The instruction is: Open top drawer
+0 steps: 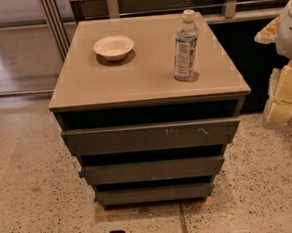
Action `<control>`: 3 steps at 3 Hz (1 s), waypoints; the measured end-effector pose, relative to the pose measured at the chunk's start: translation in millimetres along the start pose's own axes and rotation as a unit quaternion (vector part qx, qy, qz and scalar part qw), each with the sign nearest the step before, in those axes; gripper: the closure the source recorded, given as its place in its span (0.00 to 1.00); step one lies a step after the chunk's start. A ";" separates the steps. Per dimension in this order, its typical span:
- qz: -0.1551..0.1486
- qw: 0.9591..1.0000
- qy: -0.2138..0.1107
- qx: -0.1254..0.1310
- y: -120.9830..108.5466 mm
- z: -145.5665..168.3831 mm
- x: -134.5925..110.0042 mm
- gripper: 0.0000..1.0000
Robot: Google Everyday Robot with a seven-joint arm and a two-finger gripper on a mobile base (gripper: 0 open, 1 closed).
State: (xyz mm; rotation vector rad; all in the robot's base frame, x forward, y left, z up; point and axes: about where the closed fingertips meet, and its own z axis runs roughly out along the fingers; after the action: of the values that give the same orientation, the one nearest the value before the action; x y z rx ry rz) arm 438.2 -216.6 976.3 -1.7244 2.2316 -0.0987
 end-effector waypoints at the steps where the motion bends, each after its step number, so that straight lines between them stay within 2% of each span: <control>1: 0.000 1.000 0.000 0.000 0.0 0.0 0.0 0.00; 2: 0.002 1.000 -0.004 0.004 -0.2 1.5 0.2 0.17; 3: 0.009 0.999 -0.033 -0.014 7.2 37.9 2.5 0.40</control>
Offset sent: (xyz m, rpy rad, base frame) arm 0.0010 -0.0016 -0.0091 0.0183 0.0020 -0.0052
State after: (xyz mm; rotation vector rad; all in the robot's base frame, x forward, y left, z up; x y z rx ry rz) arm 441.9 -211.8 938.1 -1.6974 2.2095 -0.0048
